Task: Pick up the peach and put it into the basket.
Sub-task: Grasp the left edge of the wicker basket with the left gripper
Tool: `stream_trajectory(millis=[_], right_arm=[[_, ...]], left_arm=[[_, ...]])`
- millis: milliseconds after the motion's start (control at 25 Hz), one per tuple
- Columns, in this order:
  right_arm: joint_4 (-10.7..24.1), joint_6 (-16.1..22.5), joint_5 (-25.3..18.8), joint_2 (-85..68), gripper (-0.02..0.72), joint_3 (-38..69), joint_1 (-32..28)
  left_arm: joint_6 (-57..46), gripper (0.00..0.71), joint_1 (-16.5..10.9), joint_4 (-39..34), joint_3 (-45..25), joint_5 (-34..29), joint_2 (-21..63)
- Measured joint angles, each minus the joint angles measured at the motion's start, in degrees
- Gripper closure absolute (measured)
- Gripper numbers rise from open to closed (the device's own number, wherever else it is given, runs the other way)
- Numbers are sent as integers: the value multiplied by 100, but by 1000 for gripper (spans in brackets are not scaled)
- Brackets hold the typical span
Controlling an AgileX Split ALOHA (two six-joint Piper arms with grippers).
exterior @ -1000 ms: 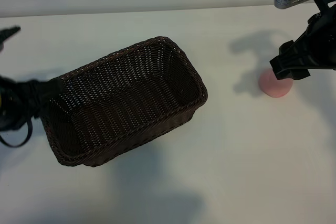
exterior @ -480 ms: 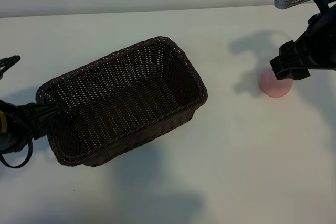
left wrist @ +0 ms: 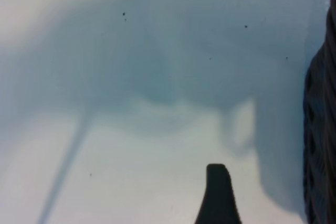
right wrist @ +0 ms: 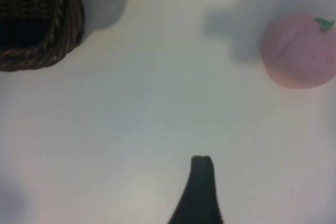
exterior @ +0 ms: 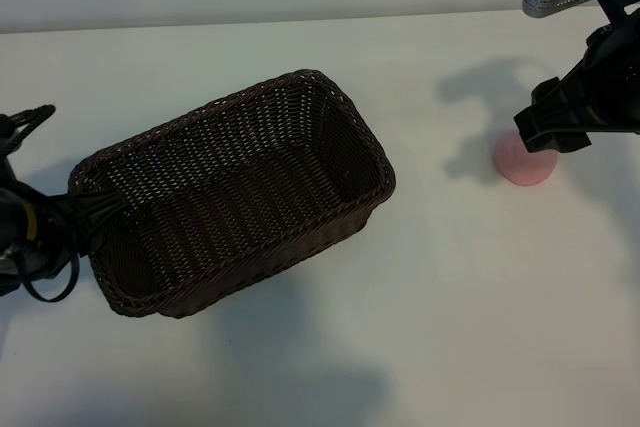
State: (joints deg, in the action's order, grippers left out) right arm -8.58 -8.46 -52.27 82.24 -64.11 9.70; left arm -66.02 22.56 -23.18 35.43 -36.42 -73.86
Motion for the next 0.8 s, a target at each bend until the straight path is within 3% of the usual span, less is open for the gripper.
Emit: stream_trajectory(millis=[200,640,800], right_arm=[[0,0,0,0,108,0,0],[0,0,0,0,108,0,0],[0,0,0,0,108,0,0]], left_arm=[[83,168,-6,124,0,362,-247],[95,169,-17,142,0,535,-583],[126,169,-244,165,0,599,-583]])
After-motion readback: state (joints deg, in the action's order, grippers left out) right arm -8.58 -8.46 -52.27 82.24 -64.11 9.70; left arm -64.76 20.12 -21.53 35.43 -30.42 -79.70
